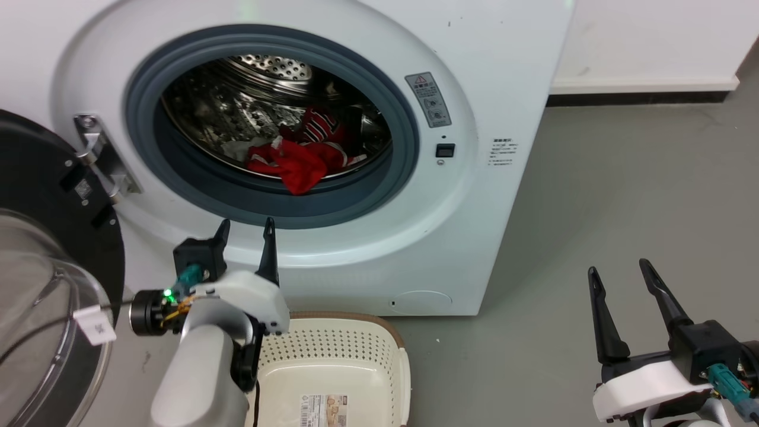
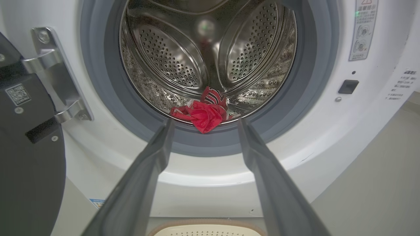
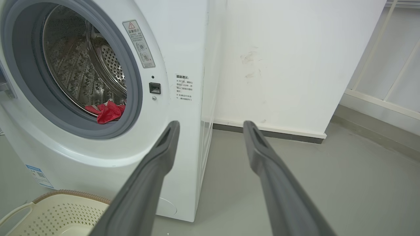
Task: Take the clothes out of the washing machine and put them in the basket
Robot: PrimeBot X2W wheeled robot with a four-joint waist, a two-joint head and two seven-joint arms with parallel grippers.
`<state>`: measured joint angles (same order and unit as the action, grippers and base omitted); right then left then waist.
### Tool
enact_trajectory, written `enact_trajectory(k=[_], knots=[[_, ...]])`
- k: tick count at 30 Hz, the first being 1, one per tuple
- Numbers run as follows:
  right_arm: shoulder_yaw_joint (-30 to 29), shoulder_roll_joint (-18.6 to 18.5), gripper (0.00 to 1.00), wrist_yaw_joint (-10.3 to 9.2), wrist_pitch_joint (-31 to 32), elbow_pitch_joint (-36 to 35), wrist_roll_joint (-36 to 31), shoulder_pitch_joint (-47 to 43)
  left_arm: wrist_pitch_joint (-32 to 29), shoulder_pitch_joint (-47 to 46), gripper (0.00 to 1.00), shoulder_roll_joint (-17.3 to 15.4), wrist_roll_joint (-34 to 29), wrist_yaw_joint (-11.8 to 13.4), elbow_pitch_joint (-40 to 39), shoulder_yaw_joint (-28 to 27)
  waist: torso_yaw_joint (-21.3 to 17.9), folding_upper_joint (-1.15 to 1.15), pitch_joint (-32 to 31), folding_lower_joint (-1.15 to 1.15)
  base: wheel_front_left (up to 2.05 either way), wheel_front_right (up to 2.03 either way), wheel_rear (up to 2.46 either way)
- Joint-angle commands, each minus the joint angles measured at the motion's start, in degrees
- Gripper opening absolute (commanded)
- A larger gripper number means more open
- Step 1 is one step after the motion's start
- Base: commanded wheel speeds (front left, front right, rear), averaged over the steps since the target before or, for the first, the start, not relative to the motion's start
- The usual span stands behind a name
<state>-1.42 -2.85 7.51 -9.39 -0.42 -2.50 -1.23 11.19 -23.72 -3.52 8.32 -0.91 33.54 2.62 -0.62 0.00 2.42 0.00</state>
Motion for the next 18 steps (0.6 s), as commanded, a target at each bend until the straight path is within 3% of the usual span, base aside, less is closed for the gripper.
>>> enact_trajectory(k=[1,18], knots=[[-0.1,0.0,1.0,-0.04,-0.2,0.1,0.3,0.8,-0.5,-2.0,1.0,-0.2,0.3,0.0,1.6,-0.3,-1.0,0.0,0.8,0.0,0.0,0.0,0.0],[0.9,0.0,1.0,-0.04,-3.1,3.5,2.3,5.9,-6.3,-25.1,1.0,-7.0,1.6,0.6,26.0,-1.5,-9.0,0.0,9.6,0.0,0.0,0.0,0.0]])
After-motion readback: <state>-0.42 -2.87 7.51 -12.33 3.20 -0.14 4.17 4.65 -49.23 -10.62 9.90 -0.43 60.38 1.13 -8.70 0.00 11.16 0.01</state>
